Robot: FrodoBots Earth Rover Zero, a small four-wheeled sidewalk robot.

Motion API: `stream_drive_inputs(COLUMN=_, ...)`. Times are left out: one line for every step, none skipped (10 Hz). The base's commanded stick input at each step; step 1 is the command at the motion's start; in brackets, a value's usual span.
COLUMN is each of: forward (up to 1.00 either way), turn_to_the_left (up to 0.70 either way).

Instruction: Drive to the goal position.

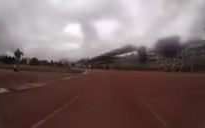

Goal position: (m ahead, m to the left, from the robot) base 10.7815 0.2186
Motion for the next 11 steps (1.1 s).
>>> stream_drive_inputs(forward=0.7, turn_to_the_left=0.01)
stream_drive_inputs(forward=0.7, turn_to_the_left=0.06)
stream_drive_inputs(forward=0.7, turn_to_the_left=0.11)
stream_drive_inputs(forward=0.7, turn_to_the_left=0.18)
stream_drive_inputs(forward=0.7, turn_to_the_left=0.14)
stream_drive_inputs(forward=0.7, turn_to_the_left=0.31)
stream_drive_inputs(forward=0.7, turn_to_the_left=0.35)
stream_drive_inputs(forward=0.7, turn_to_the_left=0.35)
stream_drive_inputs(forward=0.7, turn_to_the_left=0.35)
stream_drive_inputs(forward=0.7, turn_to_the_left=0.15)
stream_drive_inputs(forward=0.7, turn_to_the_left=0.12)
